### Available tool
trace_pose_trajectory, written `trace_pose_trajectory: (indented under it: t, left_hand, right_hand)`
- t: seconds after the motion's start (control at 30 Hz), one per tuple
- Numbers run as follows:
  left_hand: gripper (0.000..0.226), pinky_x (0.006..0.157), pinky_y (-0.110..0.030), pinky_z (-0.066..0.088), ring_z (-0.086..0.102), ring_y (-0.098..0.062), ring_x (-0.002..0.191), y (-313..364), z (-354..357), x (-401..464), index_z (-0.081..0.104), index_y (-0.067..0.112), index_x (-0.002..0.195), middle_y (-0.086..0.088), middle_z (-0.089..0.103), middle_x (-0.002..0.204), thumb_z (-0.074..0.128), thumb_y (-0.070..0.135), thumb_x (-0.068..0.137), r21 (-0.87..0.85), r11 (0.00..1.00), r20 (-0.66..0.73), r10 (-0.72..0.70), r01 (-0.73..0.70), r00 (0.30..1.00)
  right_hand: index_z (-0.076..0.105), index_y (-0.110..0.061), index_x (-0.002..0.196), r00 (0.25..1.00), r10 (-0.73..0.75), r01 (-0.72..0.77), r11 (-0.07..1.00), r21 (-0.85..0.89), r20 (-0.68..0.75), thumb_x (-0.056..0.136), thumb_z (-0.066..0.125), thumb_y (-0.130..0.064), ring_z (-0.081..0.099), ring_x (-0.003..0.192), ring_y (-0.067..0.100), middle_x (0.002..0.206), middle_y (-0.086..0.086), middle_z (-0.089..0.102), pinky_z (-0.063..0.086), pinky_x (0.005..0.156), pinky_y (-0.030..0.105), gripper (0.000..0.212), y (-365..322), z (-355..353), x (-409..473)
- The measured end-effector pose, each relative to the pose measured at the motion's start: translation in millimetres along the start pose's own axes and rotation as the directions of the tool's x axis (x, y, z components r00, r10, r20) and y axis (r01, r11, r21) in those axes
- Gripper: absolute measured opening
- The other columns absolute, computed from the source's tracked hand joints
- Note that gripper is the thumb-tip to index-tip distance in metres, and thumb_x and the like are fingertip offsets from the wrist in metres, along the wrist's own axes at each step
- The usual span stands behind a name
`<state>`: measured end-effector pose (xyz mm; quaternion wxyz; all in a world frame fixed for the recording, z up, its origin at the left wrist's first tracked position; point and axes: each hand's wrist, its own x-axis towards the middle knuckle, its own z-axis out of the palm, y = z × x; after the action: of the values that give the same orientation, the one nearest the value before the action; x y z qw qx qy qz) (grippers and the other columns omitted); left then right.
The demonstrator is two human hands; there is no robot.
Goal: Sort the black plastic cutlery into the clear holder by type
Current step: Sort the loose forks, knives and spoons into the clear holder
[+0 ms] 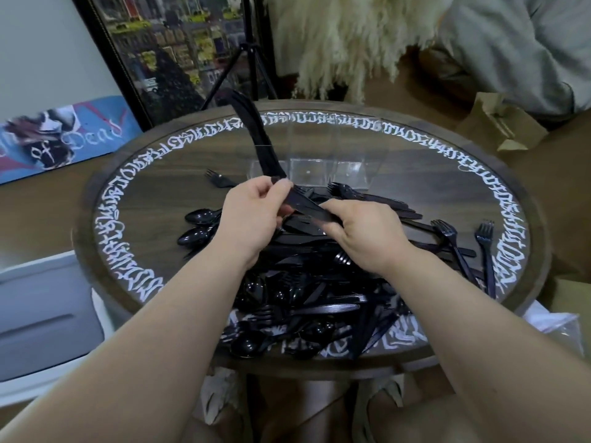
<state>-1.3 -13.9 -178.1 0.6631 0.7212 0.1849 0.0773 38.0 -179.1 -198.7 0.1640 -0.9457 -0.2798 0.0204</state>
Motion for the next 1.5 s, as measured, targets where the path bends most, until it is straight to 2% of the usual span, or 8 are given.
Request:
trace_pose_trajectory:
  t: [0.13,0.23,0.5,0.8,1.1,1.2,1.37,1.5]
  left_hand:
    - [0.030,0.049,-0.015,0.040,0.054,-0.001,0.052,-2,-10,1,0.055,0.015,0.064,0.002,0.059,0.060,0.060,0.021,0.092,0.024,1.000,-0.054,0.010,-0.009,0.998]
    - [0.023,0.055,-0.020,0.041,0.056,-0.004,0.058,-4,-15,2,0.056,0.010,0.074,0.000,0.061,0.066,0.060,0.023,0.093,0.024,1.000,-0.063,0.001,0.000,0.998]
    - [0.021,0.055,-0.015,0.048,0.059,-0.002,0.056,-4,-17,0,0.059,0.018,0.085,0.005,0.066,0.075,0.045,0.015,0.100,-0.099,0.995,-0.003,-0.031,0.031,1.000]
    - [0.020,0.058,-0.017,0.048,0.059,-0.005,0.064,-4,-15,-1,0.059,0.017,0.083,0.003,0.064,0.075,0.047,0.018,0.099,-0.130,0.991,0.059,-0.035,0.042,0.998]
    - [0.016,0.051,-0.015,0.042,0.054,-0.004,0.060,-4,-11,-3,0.055,0.017,0.079,0.006,0.059,0.063,0.059,0.018,0.094,-0.093,0.996,0.040,0.008,-0.005,0.999]
    - [0.014,0.052,-0.014,0.042,0.055,-0.002,0.062,-2,-13,-3,0.058,0.016,0.080,0.005,0.060,0.068,0.058,0.015,0.094,-0.111,0.994,0.040,-0.010,0.014,0.999]
    - [0.016,0.061,-0.020,0.043,0.056,-0.012,0.081,0,-21,-1,0.060,0.021,0.087,-0.003,0.065,0.092,0.054,0.008,0.094,-0.125,0.991,0.090,-0.029,0.040,0.996]
    - [0.019,0.060,-0.019,0.043,0.053,-0.016,0.080,4,-31,-3,0.064,0.024,0.093,-0.004,0.061,0.087,0.056,0.007,0.093,-0.138,0.989,0.093,-0.040,0.053,0.995]
  right_hand:
    - [0.053,-0.035,0.117,0.999,0.037,-0.035,0.994,0.108,-0.021,0.084,0.019,-0.074,0.059,0.097,0.021,0.103,-0.009,0.063,0.045,0.079,0.036,0.062,-9,5,1]
    - [0.045,-0.034,0.092,0.994,0.068,-0.054,0.986,0.156,-0.087,0.087,0.007,-0.063,0.052,0.088,0.024,0.090,-0.007,0.054,0.037,0.072,0.035,0.048,-9,5,1]
    - [0.046,-0.024,0.083,0.992,0.063,-0.060,0.998,0.028,-0.113,0.102,0.028,-0.038,0.042,0.082,0.022,0.080,-0.007,0.055,0.033,0.066,0.034,0.029,-30,7,7]
    - [0.056,-0.027,0.125,0.995,0.022,-0.002,0.981,0.195,-0.102,0.100,0.036,-0.041,0.057,0.092,0.022,0.091,-0.006,0.057,0.046,0.077,0.037,0.035,-33,12,7]
    - [0.059,-0.019,0.107,0.983,0.003,-0.005,1.000,-0.015,-0.182,0.097,0.041,-0.048,0.061,0.083,0.030,0.086,0.002,0.065,0.047,0.066,0.038,0.036,-40,7,8]
    - [0.063,-0.023,0.114,0.976,-0.029,0.041,0.998,0.049,-0.216,0.095,0.049,-0.046,0.062,0.082,0.030,0.086,0.002,0.063,0.050,0.066,0.040,0.033,-41,9,6]
    - [0.058,-0.029,0.129,0.988,0.038,0.007,0.958,0.287,-0.152,0.100,0.038,-0.037,0.062,0.102,0.023,0.105,-0.002,0.070,0.047,0.087,0.040,0.036,-48,4,2]
    - [0.059,-0.027,0.127,0.993,0.064,-0.015,0.909,0.416,-0.104,0.099,0.047,-0.029,0.063,0.096,0.018,0.092,-0.008,0.068,0.048,0.089,0.037,0.031,-53,-1,3]
